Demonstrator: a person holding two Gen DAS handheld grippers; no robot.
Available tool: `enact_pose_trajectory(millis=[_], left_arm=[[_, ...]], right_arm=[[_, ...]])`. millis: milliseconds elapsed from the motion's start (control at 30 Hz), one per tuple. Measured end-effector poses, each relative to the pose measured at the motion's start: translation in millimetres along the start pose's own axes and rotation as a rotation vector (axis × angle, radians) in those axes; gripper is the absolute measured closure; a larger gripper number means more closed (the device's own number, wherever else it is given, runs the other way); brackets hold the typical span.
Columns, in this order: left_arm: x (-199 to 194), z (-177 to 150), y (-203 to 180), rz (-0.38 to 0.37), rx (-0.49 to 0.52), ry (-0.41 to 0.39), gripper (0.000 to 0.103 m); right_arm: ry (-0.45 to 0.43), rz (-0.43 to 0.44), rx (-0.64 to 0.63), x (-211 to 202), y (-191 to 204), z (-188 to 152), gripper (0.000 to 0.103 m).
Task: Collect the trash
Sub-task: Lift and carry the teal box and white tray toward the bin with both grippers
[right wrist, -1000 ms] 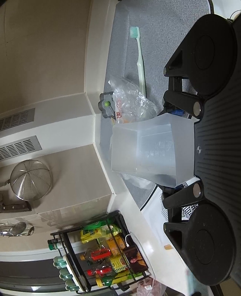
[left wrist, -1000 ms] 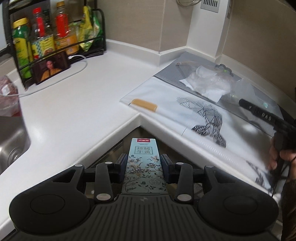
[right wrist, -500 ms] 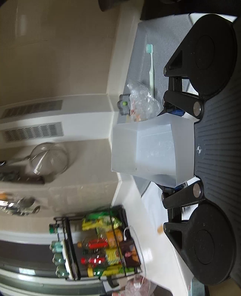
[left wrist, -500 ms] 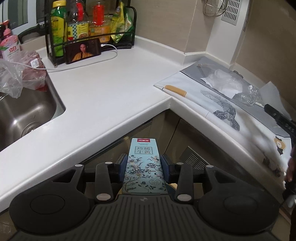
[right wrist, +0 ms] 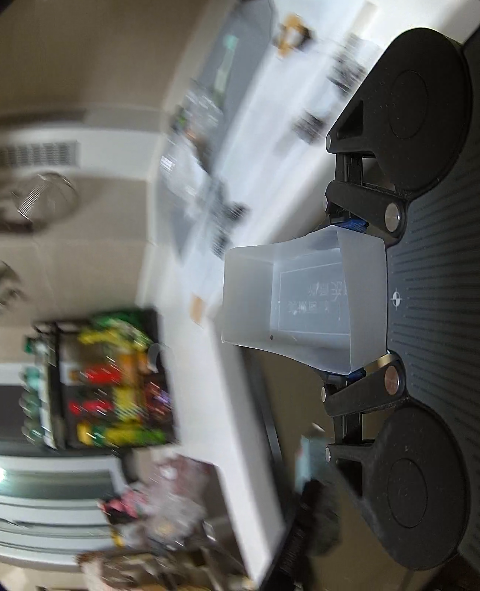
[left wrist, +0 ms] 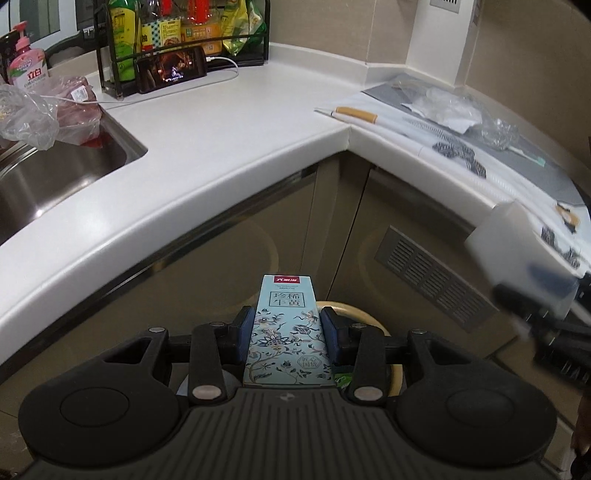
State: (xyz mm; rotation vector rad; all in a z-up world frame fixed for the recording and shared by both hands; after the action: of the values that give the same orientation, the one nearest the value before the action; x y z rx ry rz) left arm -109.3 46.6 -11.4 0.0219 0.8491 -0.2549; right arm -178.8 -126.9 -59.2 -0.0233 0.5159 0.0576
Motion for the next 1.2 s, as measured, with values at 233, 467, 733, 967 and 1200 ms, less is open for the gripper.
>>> enact_pose_trajectory(millis=[233,467,733,967,1200], left_arm=[[4,-18,0,-0.018,0.004,0.015,0.06],[4,-19,2,-0.025,0.006,0.009,0.06],[6,-20,2,-0.028,0.01,0.012,0.06],[9,-20,2,-0.027,0.011,0.019,0.06],[12,-19,3,-0.022,0.001,0.025,0.06]], right_arm=[[0.137,0.007,-0.02,7,35,-26,0.039],[0.128,-0.003,-0.087,3,49,-26,0.039],[0.137,-0.002,-0.114,6,54,-26,0.039],[0.144,0.003,-0.129,9,57,-26,0.039],[0.148,0.007,-0.133,13,57,-25,0.039]])
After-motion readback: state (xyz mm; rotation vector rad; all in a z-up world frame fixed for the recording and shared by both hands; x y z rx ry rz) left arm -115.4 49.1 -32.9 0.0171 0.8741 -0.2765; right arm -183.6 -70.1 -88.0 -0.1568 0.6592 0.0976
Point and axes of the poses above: each gripper's, at about its wrist camera, not at the fingertips, and x roughly the way its jaws point, y to its left, z to its top, the point moved 1 cm from there along x, roughly the way its jaws point, and after that the axes turned 6 degrees about -z, right-handed, at the moved point
